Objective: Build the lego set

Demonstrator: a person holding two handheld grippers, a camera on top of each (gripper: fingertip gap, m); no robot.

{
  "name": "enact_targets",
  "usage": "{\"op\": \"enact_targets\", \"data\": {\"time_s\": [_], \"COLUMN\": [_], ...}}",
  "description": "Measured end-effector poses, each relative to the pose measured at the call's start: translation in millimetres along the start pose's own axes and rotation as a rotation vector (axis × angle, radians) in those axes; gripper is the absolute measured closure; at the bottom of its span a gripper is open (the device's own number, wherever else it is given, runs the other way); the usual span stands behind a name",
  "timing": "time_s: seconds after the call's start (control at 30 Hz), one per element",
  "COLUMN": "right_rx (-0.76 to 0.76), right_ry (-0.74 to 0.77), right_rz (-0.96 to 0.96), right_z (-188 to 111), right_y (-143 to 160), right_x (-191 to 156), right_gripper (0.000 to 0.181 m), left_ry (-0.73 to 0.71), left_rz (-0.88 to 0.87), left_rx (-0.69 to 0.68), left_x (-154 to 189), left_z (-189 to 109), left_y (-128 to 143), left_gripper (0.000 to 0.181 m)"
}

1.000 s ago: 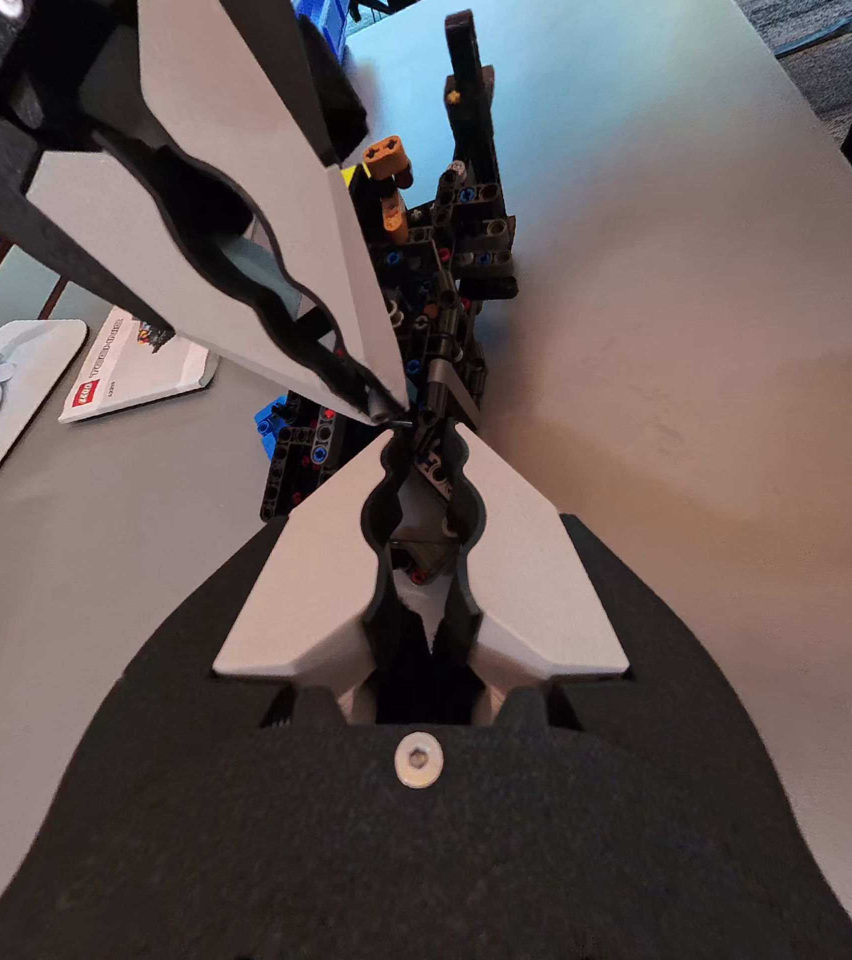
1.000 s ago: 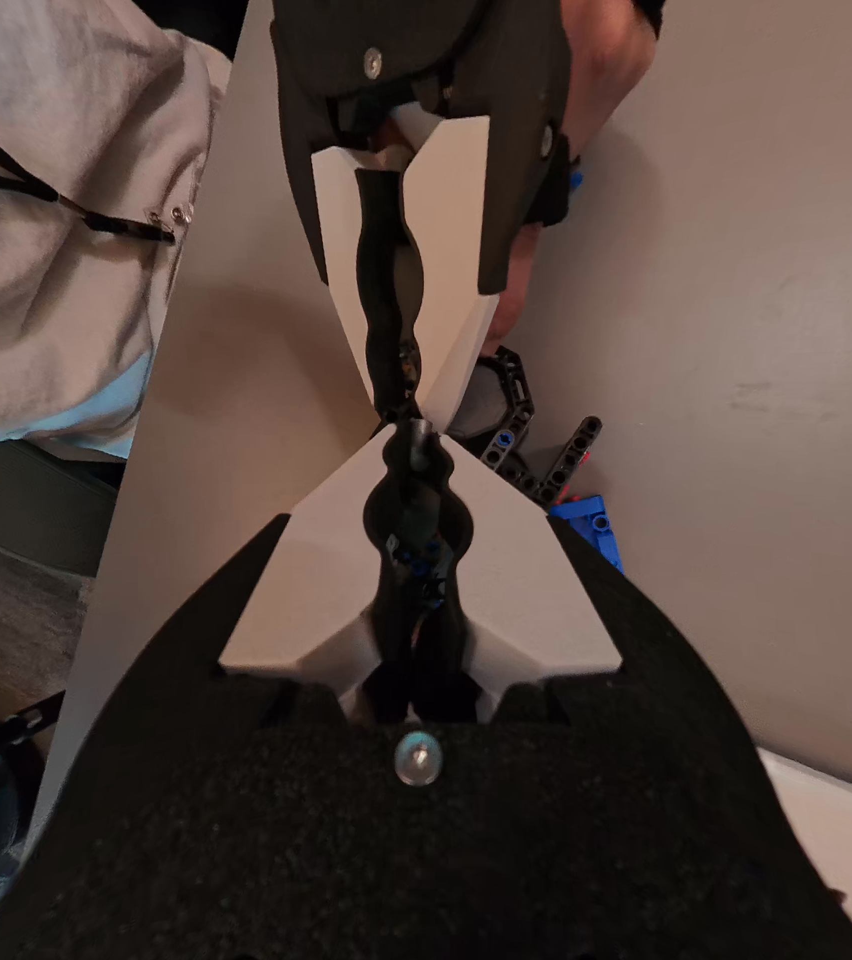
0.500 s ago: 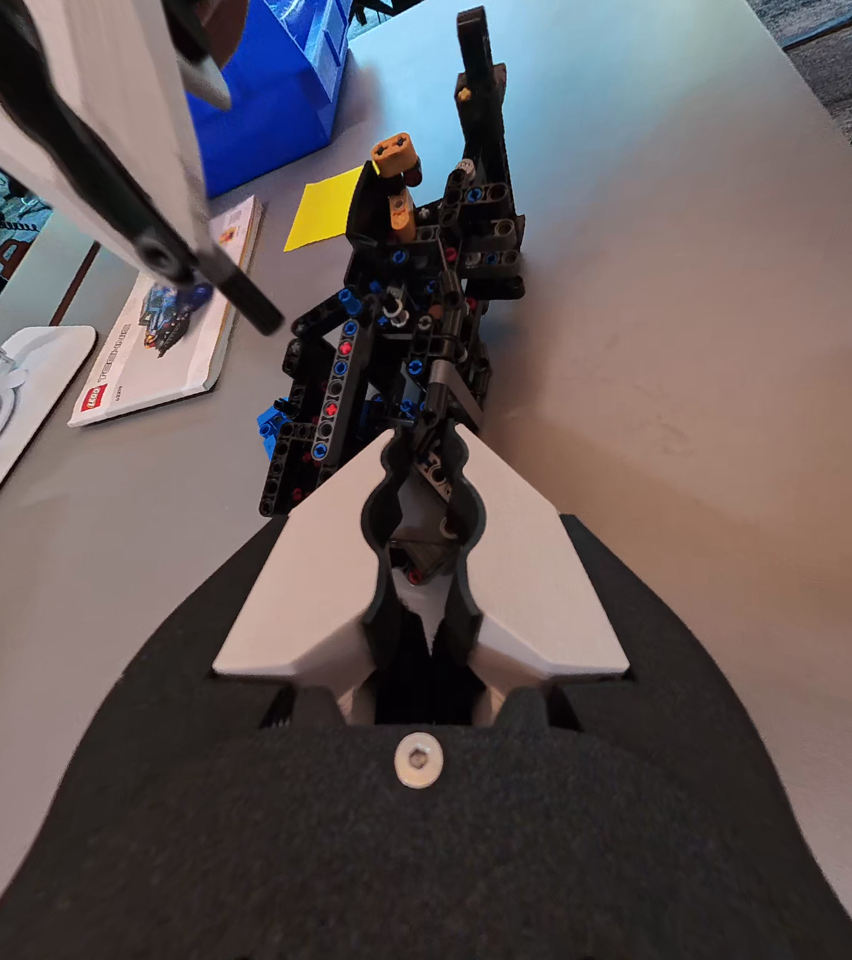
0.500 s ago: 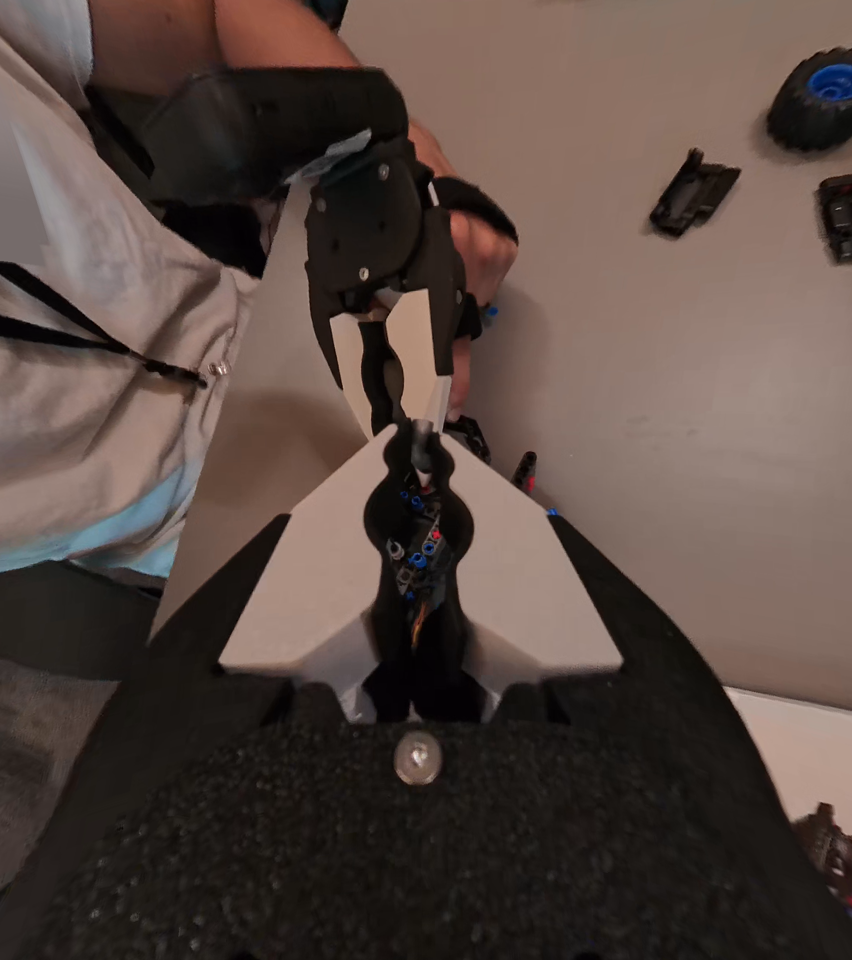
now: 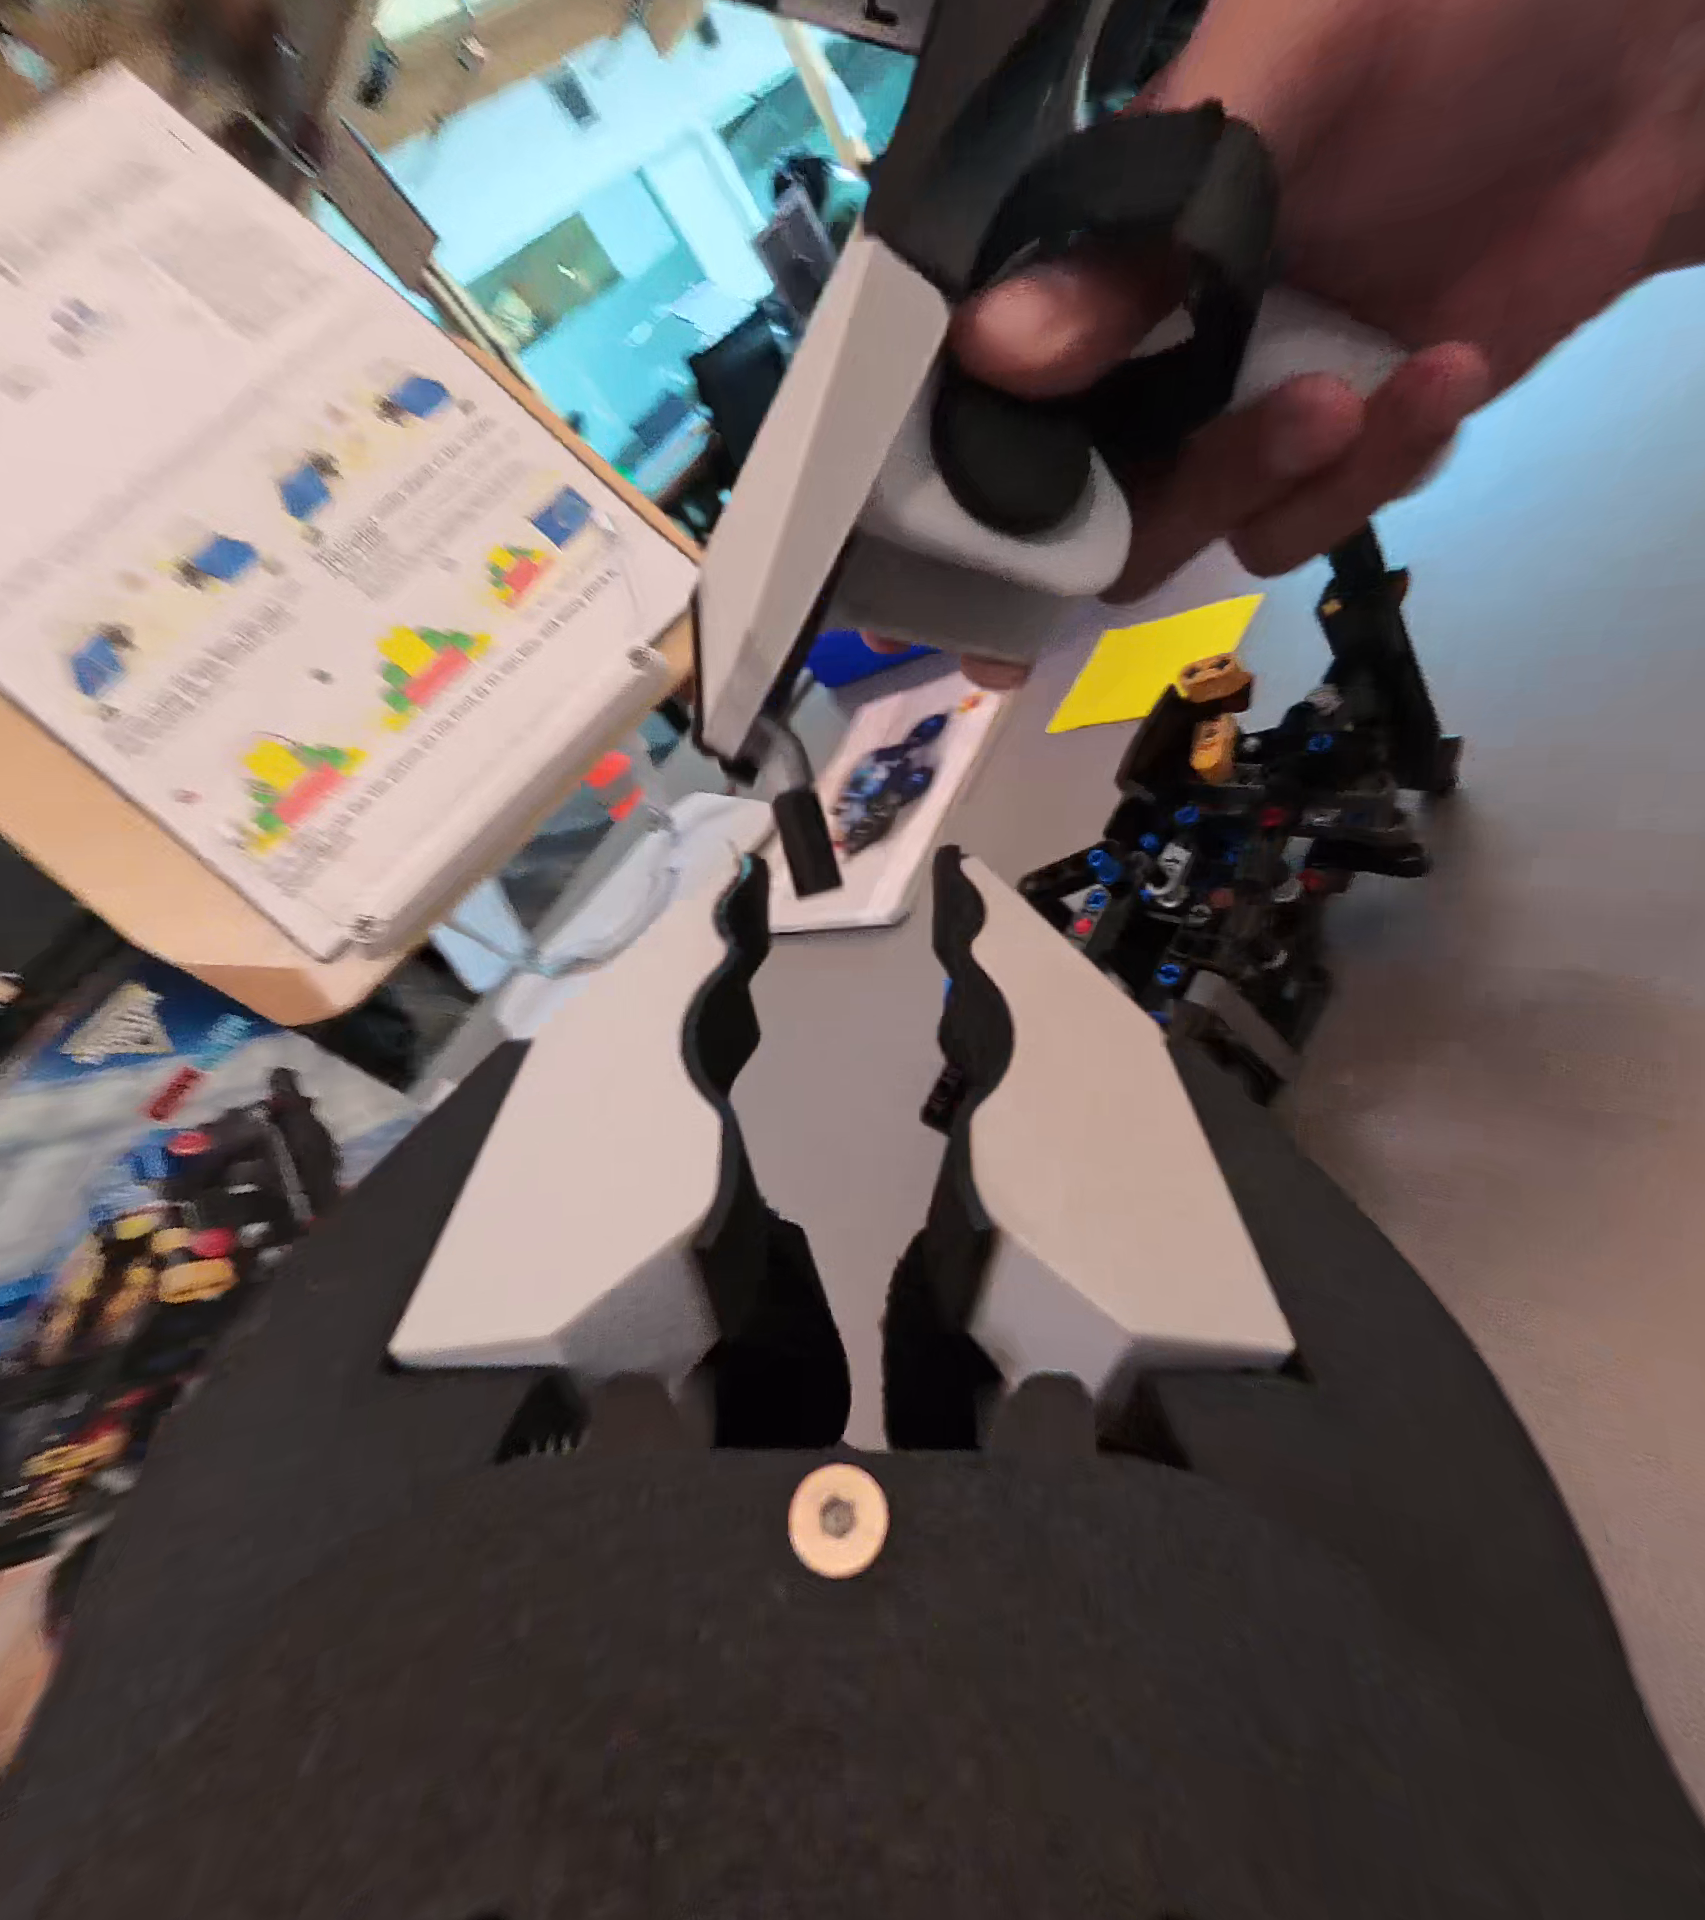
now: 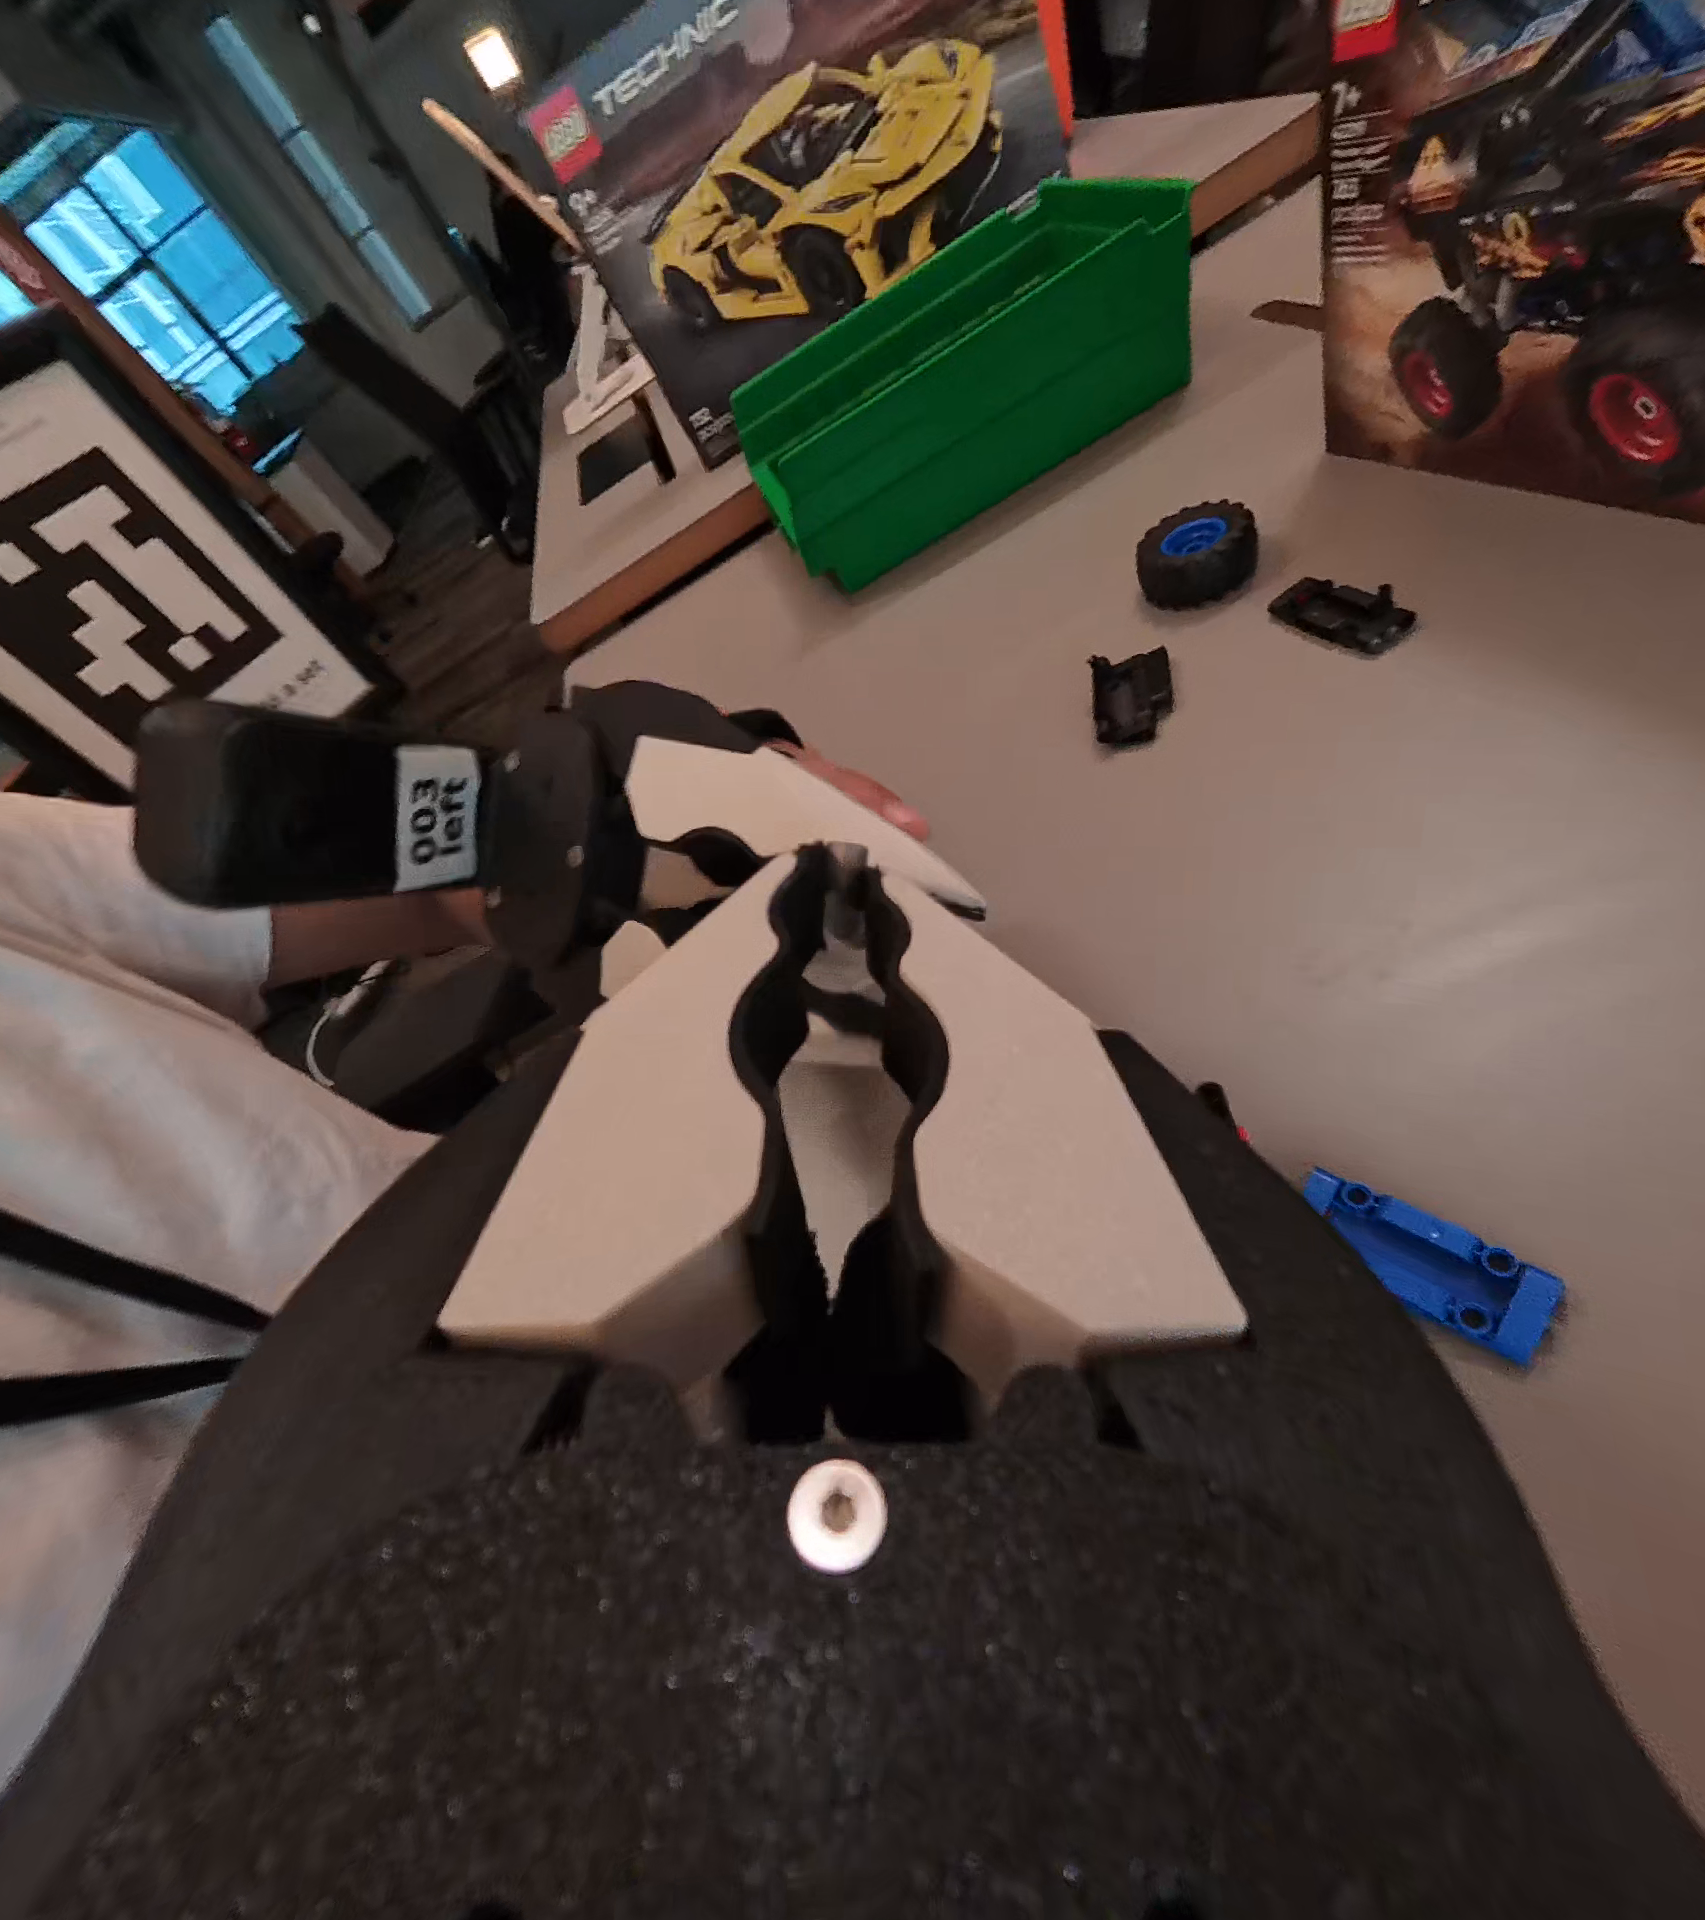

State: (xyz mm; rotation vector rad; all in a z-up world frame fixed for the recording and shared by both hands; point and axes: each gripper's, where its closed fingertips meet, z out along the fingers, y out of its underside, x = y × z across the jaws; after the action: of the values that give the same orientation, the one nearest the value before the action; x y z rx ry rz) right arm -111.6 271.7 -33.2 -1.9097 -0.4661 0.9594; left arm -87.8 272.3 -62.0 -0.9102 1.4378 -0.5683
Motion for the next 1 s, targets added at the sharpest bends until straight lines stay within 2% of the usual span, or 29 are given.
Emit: {"op": "enact_targets", "data": {"time_s": [0.07, 0.1, 0.33, 0.5, 0.73, 0.9, 1.0], "right_rx": [0.006, 0.027, 0.025, 0.027, 0.055, -0.034, -0.067], "right_ry": [0.043, 0.068, 0.189, 0.162, 0.097, 0.056, 0.101], "right_rz": [-0.027, -0.028, -0.121, -0.107, -0.079, -0.136, -0.206], "right_z": [6.0, 5.2, 3.3, 2.5, 3.3, 3.1, 6.7], "right_y": [4.9, 2.7, 2.2, 0.7, -0.7, 10.9, 17.0], "right_x": [0.3, 1.1, -0.3, -3.7, -9.7, -19.6, -17.0], "right_gripper": [0.174, 0.174, 0.174, 0.174, 0.174, 0.172, 0.173], "left_ry": [-0.082, -0.104, -0.133, -0.114, -0.143, -0.186, -0.186], "left_rz": [0.041, 0.046, 0.071, 0.067, 0.202, 0.359, 0.355], "left_rx": [0.021, 0.031, 0.034, 0.054, 0.079, 0.097, 0.089], "left_x": [-5.9, -8.0, -11.2, -14.7, -20.2, -10.9, -7.8], "left_z": [-3.0, -4.7, -7.5, -11.3, -18.4, -21.2, -18.9], "left_y": [-2.9, -3.5, -4.0, -6.5, -9.4, -13.3, -16.8], "left_gripper": [0.17, 0.172, 0.173, 0.173, 0.173, 0.173, 0.172]}}
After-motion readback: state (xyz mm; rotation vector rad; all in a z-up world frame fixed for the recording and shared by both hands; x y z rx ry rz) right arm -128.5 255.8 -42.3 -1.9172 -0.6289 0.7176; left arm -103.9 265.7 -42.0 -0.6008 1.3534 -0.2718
